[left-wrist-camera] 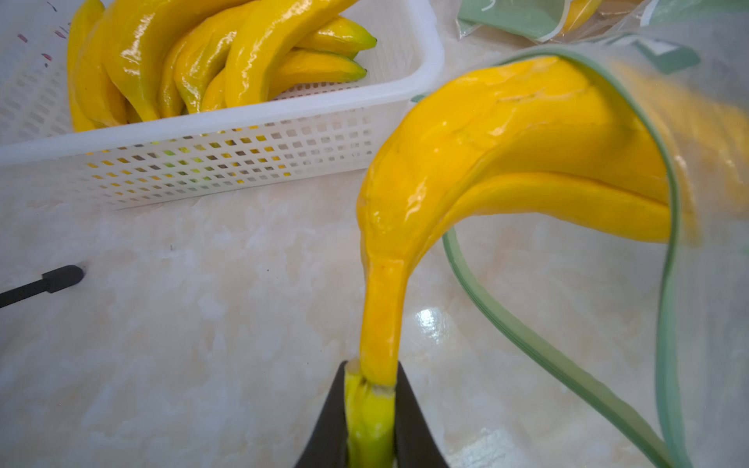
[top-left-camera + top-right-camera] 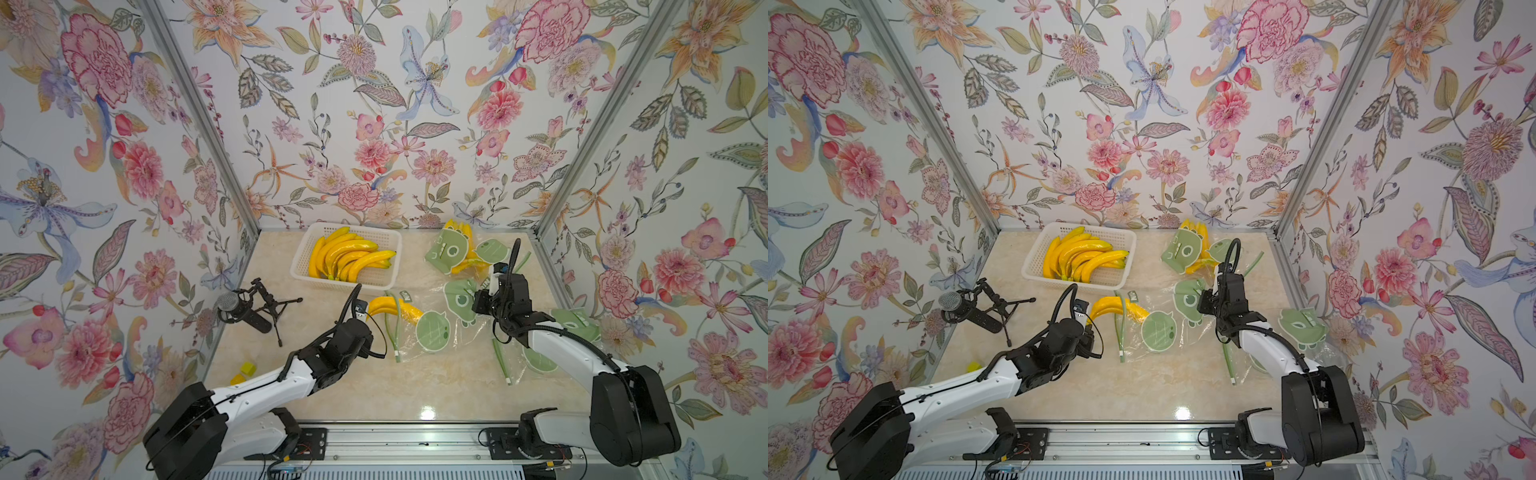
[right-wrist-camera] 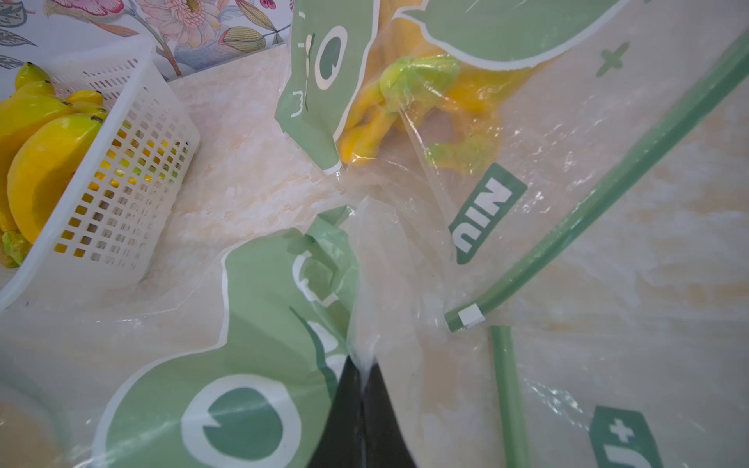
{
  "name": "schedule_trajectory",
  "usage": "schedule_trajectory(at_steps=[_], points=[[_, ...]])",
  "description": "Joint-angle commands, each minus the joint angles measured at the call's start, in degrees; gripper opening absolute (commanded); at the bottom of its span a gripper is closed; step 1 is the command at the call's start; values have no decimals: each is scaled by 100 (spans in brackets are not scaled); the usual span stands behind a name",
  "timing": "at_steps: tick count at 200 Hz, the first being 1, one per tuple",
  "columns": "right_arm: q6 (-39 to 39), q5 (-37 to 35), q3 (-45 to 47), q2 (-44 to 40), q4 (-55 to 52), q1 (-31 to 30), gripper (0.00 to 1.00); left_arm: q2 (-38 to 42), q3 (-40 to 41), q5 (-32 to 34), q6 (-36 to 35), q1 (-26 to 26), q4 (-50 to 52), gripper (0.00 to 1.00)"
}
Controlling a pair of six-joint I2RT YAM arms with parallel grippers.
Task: Open the zip-top bag and take out the banana
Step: Pick up the banana from the zipper food storage bag, then place the banana in the basket.
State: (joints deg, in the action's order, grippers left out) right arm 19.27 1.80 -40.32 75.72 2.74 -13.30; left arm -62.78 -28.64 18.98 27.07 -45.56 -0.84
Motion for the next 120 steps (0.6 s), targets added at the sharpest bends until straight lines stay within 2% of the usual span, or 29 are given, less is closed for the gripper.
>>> schedule_trajectory(at_steps=[1, 30, 60, 94, 120], points=[[0, -109, 58, -93, -35, 29, 0, 626, 157, 453, 349, 373, 682, 9], [25, -119, 105, -127, -94, 125, 0, 1409, 191, 405, 577, 1114, 1300, 9], [42, -102, 147, -155, -147, 136, 0, 2034, 109, 207, 464, 1671, 1393, 9], [50, -75, 146, -215, -221, 104, 0, 1736, -448, 159, 289, 1908, 1359, 9], [52, -75, 155, -255, -256, 44, 0, 1096, -1104, 99, 130, 2078, 1155, 9]])
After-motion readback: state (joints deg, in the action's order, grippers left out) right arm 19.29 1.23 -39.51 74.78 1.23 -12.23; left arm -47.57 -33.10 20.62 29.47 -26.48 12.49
